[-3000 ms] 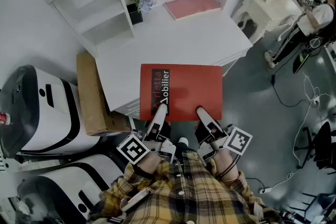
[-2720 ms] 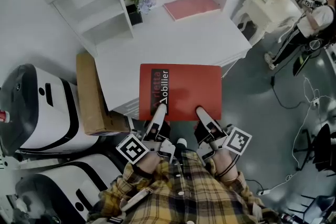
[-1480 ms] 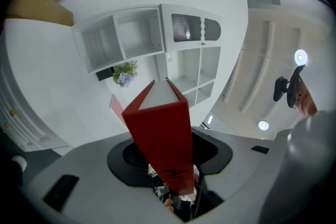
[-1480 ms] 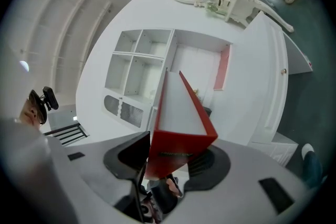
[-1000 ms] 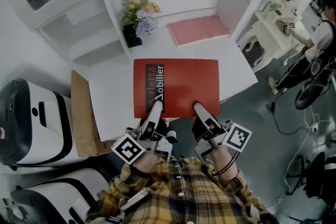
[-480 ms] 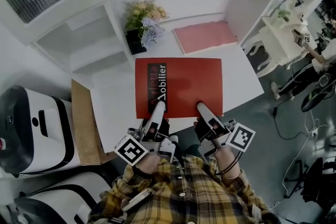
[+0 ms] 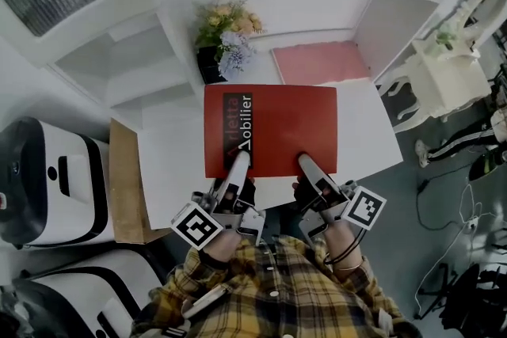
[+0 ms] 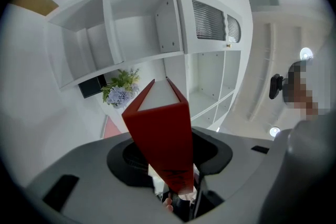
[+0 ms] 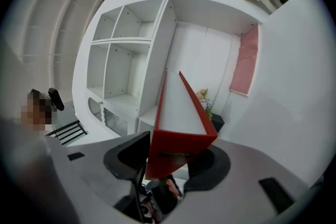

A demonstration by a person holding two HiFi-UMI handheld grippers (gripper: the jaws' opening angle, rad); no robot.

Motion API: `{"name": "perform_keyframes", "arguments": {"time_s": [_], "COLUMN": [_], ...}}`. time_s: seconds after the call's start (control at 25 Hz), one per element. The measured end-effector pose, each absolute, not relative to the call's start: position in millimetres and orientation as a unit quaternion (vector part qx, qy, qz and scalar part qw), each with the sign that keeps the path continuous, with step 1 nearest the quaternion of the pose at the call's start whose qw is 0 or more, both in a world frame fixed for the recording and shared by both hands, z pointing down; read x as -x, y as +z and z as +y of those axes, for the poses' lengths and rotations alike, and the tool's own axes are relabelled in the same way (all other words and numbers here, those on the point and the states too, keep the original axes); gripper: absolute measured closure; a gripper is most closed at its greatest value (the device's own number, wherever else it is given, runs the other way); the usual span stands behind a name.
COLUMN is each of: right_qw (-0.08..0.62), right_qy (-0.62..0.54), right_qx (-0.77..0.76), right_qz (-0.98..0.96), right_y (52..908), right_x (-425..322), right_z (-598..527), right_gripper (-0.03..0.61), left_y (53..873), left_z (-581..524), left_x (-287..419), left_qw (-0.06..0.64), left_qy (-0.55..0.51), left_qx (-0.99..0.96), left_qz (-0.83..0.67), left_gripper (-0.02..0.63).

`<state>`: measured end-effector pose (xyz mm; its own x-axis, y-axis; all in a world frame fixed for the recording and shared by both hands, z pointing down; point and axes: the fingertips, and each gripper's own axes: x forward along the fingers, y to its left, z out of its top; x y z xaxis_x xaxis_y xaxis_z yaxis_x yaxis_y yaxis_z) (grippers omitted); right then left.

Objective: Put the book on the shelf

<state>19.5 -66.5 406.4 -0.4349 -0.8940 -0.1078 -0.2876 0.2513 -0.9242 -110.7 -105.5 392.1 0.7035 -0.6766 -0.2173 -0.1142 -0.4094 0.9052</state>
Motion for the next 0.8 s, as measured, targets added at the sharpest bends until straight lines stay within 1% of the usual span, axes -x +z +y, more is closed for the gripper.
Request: {"name": "perform_keyframes", "arguments": {"time_s": [0.4,0.68,0.8], "right_qw": [0.298,0.271,0.266], "right_qy": [-0.472,-0.481,-0.481], "right_qx": [0.338,0.298,0.288], "right_qz": [0.758,0.779,0.784], "right_y": [391,384,379], "right_x": [-71,-125,-131], "right_z": [-123,-155,-159], "right_gripper": [0.374,0.374,0.374], "left_y": [378,368,363], "left_z": [-136,-155,-155], "left_x": [65,12,5], "left_qw": [0.443,0.419,0.412], "left_qy": [-0.333,-0.358,-0.365], "left_qx": [-0.767,-0.753,-0.751], "left_qz": [-0.323,-0.359,-0.366], "left_gripper": [0.423,0.423,0.423]}}
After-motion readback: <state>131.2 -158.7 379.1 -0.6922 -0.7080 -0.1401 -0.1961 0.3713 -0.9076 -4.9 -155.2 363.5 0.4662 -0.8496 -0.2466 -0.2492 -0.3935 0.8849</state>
